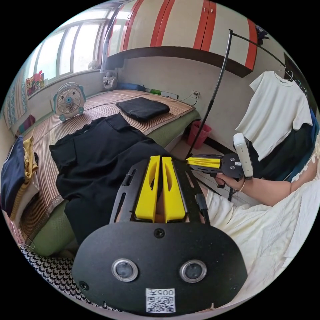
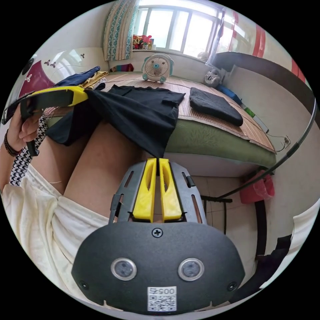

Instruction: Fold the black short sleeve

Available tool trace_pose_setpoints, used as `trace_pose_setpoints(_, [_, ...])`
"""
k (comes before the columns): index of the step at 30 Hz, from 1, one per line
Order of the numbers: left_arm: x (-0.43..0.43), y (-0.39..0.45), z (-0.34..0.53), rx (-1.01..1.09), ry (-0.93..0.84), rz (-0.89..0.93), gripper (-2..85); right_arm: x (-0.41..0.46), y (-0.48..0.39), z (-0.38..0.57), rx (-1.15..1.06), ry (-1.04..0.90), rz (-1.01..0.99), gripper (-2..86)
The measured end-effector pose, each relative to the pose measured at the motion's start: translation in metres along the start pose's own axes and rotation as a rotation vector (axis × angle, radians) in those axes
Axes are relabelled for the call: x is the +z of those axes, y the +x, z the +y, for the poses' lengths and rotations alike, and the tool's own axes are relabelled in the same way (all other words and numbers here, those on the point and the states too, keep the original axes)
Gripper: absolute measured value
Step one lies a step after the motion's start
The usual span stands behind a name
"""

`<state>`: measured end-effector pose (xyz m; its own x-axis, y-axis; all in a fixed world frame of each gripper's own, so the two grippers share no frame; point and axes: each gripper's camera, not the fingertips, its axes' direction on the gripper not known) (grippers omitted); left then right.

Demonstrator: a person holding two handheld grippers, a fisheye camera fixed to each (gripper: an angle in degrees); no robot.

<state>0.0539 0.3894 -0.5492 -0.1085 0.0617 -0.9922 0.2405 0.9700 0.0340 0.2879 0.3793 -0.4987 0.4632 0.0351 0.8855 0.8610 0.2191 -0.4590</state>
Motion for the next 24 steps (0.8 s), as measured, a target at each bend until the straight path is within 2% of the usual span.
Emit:
trace_pose_setpoints(4, [0.014,-0.004,0.004,0.004,-0.106,0.007,5.2,-0.013,0.012,-0.009,0.037,0.053,0.092,-1.5])
trace_pose_setpoints(9, [-0.003,-0.026,0.021,-0.073,-0.102,-0.017,6.4,-0.024,0.022,-0.020,0.056,0.104,0.123,-1.5])
trace_pose_setpoints(16, [-0.052,-0.053,0.057,-0.111,-0.156,-0.201,6.0,-0.029,0.027,-0.033,0.103,0.150,0.131,-1.5])
trace_pose_setpoints(24, [-0.071,-0.071,0.095,-0.210,-0.261,-0.344,8.7,-0.029,0.039,-0.044,0.162,0.175,0.142,-1.5])
